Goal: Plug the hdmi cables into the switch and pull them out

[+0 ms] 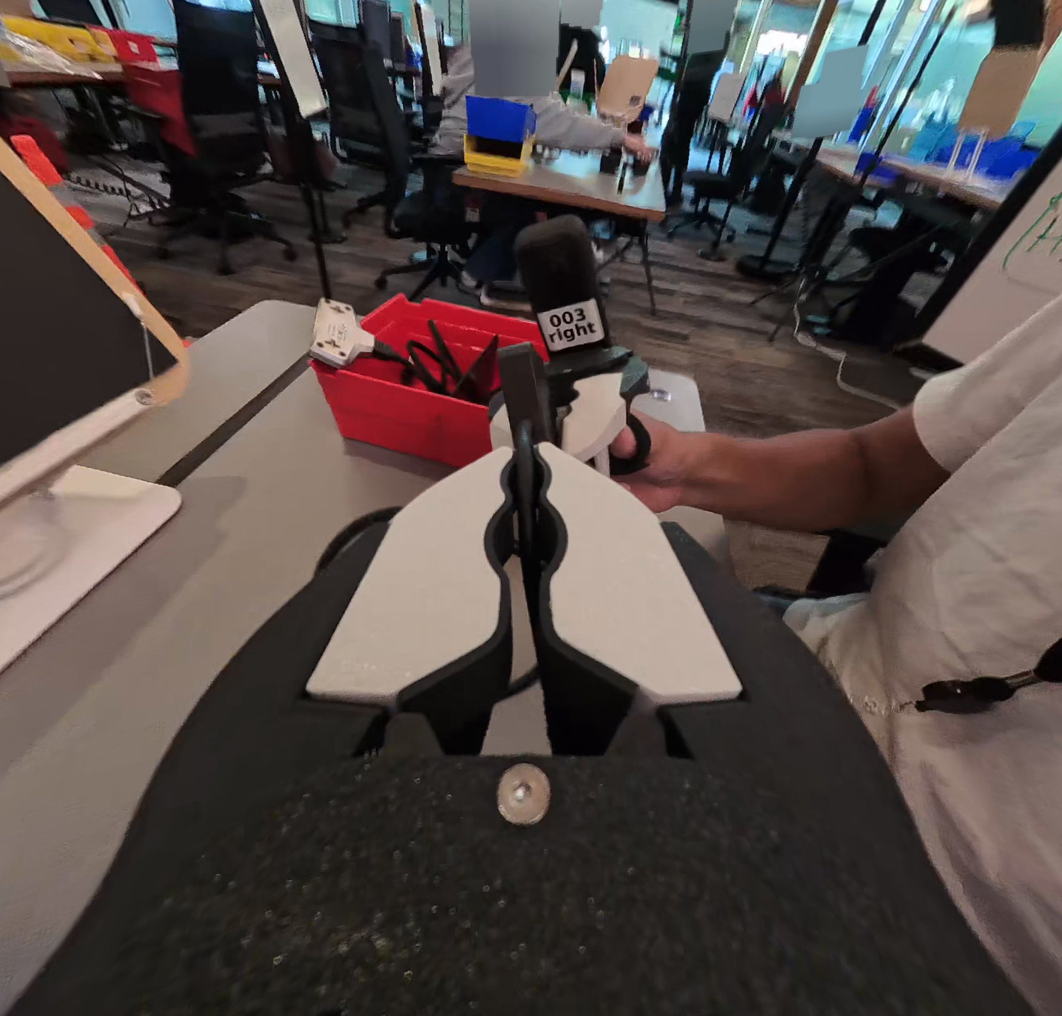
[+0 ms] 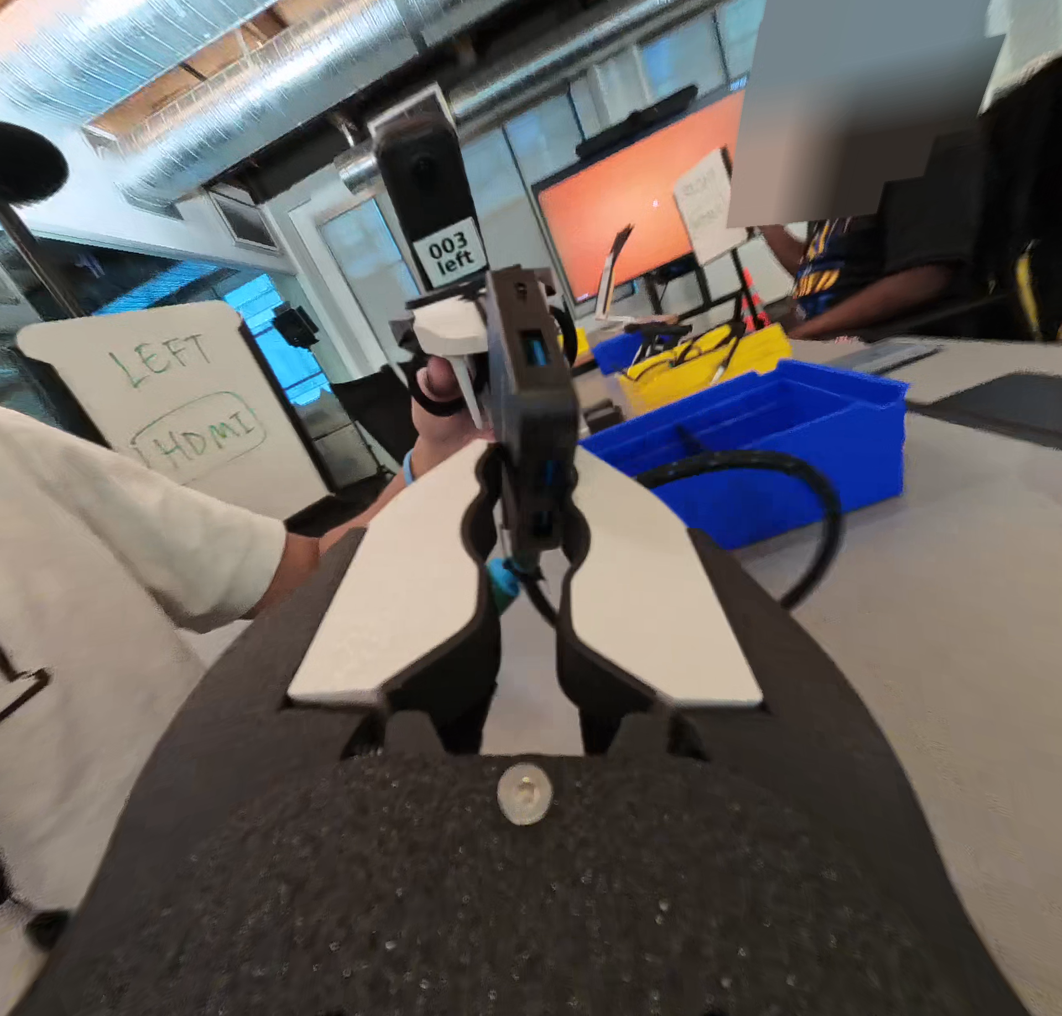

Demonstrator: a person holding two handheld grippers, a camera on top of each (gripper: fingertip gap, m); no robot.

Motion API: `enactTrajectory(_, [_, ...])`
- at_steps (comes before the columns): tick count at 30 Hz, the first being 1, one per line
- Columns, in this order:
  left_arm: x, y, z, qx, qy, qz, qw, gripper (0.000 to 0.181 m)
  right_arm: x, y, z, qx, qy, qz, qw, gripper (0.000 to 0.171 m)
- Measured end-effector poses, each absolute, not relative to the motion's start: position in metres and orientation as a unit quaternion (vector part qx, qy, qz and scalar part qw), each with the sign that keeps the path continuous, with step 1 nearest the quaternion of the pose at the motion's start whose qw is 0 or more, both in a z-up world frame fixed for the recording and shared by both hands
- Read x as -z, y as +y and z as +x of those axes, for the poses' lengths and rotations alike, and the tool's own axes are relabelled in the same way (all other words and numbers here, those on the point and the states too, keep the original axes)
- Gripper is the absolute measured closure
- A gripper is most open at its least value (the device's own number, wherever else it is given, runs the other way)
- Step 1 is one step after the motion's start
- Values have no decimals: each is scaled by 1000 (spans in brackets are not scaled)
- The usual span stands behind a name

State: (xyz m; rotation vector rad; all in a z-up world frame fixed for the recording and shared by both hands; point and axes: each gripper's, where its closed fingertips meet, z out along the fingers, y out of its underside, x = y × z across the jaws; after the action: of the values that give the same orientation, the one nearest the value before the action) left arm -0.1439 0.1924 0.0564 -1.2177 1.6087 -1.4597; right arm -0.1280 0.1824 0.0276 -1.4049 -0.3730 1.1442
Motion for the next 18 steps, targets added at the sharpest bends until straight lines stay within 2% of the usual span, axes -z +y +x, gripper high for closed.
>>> enactTrajectory(2, [-34, 194, -141, 549, 611, -483, 305, 179, -10, 180, -123, -466, -175, -649, 575, 156])
enactTrajectory(4, [-8, 202, -142, 509, 627, -509, 299, 178, 5, 180, -117, -362, -210, -696, 584, 157])
enactTrajectory(9, [15, 210, -139, 383, 678, -519, 354, 132, 29, 183, -114, -86, -337, -768, 538, 157])
enactTrajectory(13, [22, 188, -132, 324, 739, -470, 358, 136, 39, 183, -130, 5, -411, -771, 487, 157])
enactTrajectory(15, [28, 178, -132, 317, 758, -449, 351, 156, 39, 183, -133, 0, -412, -773, 482, 157])
enactTrajectory(18, [32, 173, -136, 323, 767, -432, 348, 164, 40, 179, -133, -23, -417, -767, 487, 154])
